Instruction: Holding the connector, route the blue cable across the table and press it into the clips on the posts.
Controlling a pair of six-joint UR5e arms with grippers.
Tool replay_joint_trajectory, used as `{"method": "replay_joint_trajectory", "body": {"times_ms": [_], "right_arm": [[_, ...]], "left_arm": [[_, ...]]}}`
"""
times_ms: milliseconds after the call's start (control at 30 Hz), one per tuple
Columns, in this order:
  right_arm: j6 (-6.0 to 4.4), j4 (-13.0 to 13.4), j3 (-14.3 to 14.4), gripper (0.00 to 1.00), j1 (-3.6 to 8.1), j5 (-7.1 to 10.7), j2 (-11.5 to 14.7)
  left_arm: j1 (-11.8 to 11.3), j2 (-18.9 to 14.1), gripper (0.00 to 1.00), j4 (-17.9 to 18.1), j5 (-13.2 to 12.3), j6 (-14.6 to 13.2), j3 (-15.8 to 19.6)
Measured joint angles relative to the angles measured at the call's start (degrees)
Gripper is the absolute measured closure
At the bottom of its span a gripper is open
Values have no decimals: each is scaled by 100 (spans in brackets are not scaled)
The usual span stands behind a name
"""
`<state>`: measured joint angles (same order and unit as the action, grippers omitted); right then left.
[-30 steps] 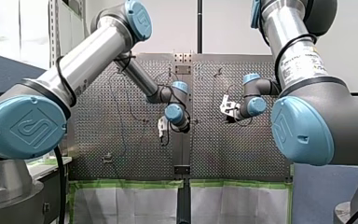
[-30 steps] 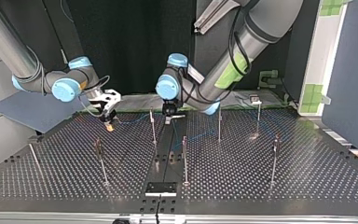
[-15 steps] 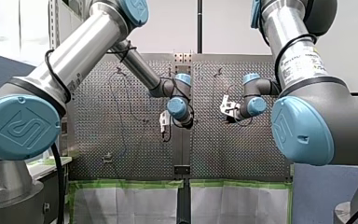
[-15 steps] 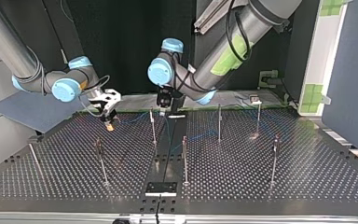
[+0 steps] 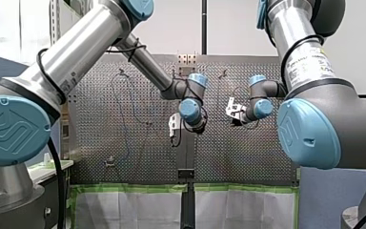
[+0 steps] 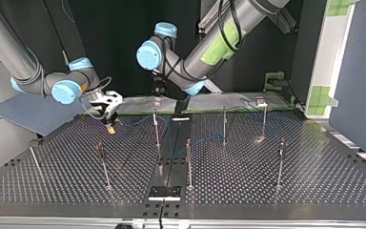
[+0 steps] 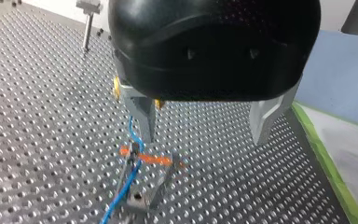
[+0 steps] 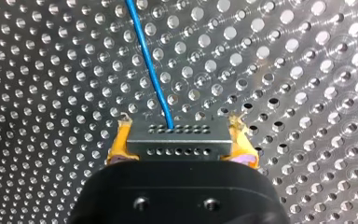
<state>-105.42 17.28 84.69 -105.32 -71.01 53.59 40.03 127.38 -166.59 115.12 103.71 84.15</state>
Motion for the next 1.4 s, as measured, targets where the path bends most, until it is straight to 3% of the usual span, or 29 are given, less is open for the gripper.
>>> {"method": "replay_joint_trajectory", "body": {"times_ms": [333, 633, 900, 1133, 1400], "right_arm": [[15, -292, 0, 100, 159, -1, 6], [273, -643, 6, 100, 349, -1, 7], [411, -768, 9, 100, 436, 0, 6], [431, -775, 10, 100, 462, 50, 6], [432, -769, 9, 100, 464, 77, 6]], "left_arm": [[469, 15, 0, 448, 465, 373, -175], [801, 188, 0, 769, 714, 425, -554], [814, 554, 0, 459, 796, 473, -932], [708, 976, 0, 118, 897, 482, -1353], [625, 1295, 0, 75, 913, 485, -1792]]}}
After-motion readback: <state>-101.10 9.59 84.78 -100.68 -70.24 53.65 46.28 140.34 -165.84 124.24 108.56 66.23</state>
